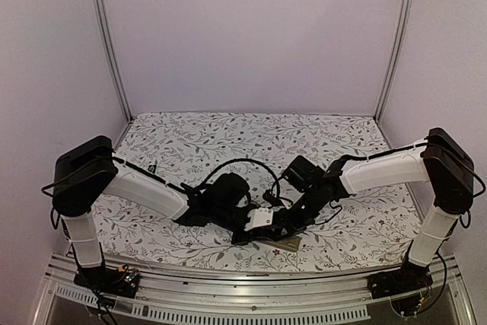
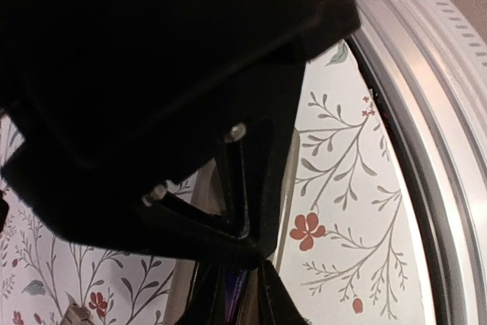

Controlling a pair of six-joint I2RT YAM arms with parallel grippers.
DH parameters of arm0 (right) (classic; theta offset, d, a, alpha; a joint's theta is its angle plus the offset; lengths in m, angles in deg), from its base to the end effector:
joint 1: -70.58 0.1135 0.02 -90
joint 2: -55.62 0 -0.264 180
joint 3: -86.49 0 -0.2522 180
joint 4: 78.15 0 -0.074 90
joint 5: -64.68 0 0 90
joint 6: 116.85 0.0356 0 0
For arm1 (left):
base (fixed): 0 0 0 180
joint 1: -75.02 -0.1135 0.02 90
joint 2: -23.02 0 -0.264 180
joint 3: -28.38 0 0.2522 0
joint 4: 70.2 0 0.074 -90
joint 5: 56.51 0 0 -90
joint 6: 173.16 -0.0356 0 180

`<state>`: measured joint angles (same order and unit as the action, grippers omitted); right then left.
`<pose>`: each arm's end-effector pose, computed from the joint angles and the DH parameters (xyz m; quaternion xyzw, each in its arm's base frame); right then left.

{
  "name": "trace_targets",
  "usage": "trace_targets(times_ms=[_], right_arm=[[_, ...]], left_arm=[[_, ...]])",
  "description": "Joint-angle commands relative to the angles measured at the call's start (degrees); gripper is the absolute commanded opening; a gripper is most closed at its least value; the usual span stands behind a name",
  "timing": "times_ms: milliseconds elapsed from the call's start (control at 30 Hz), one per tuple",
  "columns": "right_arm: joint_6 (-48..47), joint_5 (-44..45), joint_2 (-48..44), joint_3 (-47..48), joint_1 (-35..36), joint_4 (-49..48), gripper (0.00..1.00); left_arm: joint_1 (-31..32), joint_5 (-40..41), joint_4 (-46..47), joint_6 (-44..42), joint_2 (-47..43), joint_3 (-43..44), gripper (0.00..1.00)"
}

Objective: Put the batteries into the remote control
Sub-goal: Load the battery into the battery compartment.

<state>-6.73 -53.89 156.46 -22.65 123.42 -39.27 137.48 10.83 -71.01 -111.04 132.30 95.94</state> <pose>0.1834 0.2701 0.1486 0.3118 -0.9013 -0.3007 0.0013 0.1608 -0.3381 0.1226 0.6923 0.5767 -0.2890 0.3234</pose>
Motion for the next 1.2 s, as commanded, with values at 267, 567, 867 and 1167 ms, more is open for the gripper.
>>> trace_targets(times_ms=[267, 567, 867, 1167], right_arm=[[0.42, 4.24, -0.57, -1.55, 0.34, -6.41, 0.13], [0.45, 4.28, -1.53, -0.85, 0.25, -4.93, 0.16], [-0.02, 2.87, -3.92, -0.60, 0.26, -3.32, 0.23], [-0.29, 3.76, -4.61, 0.21, 0.25, -2.38, 0.23]], left_arm=[[0.40, 0.89, -7.36, -1.85, 1.46, 1.86, 0.11], [0.32, 1.49, -9.70, -2.15, 0.84, 2.01, 0.09], [0.35, 0.69, -9.68, -2.73, 0.87, 2.01, 0.08], [0.39, 0.81, -9.83, -2.86, 0.80, 2.14, 0.08]])
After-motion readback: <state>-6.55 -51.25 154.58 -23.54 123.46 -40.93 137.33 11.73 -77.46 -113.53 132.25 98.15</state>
